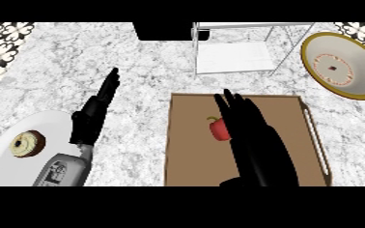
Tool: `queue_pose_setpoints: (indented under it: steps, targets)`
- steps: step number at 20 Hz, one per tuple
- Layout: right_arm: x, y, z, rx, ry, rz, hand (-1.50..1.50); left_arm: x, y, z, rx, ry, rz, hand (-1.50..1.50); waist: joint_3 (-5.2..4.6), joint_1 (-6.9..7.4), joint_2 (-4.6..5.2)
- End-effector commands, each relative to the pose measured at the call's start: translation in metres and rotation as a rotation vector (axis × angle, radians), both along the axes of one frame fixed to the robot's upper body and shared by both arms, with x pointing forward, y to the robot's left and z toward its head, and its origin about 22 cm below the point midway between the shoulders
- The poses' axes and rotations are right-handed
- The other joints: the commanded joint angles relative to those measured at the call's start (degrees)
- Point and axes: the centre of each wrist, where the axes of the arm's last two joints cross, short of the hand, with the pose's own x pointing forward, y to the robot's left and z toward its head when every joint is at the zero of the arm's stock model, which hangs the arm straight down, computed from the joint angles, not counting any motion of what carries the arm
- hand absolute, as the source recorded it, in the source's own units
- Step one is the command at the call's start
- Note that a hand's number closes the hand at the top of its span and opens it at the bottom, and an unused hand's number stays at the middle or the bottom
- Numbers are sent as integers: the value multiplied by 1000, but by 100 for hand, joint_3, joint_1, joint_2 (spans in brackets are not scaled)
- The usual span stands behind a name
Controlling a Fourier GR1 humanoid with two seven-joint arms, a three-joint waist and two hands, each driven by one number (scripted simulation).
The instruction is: Pick the bell pepper from the tray and place it in the tiered shelf
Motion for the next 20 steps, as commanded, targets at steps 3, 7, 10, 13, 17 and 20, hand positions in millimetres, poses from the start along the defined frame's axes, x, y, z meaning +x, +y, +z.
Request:
queue_pose_setpoints:
  steps: [3, 7, 10, 13, 17, 20]
  targets:
    - [0, 2, -14, -12, 5, -19, -150, -11, -8, 8, -4, 10, -23, 0, 2, 8, -1]
    - [-7, 2, -11, -7, 17, -24, -150, -10, -2, -3, 9, 4, -3, 0, 1, -2, 0]
    - [11, -2, -17, -29, 27, -43, -150, 3, 14, 3, -2, 20, -7, 0, 1, -1, 4]
    - [13, 21, -17, -32, 23, -48, -150, 0, -1, -2, -12, 8, 10, 0, 1, 2, 3]
    - [19, 16, -17, -38, 29, -52, -150, -7, -13, -11, 3, 13, -3, 0, 0, 0, 4]
    - [17, 5, -39, -69, 42, -50, -150, 7, -3, 2, -6, 4, -3, 0, 1, -10, 4]
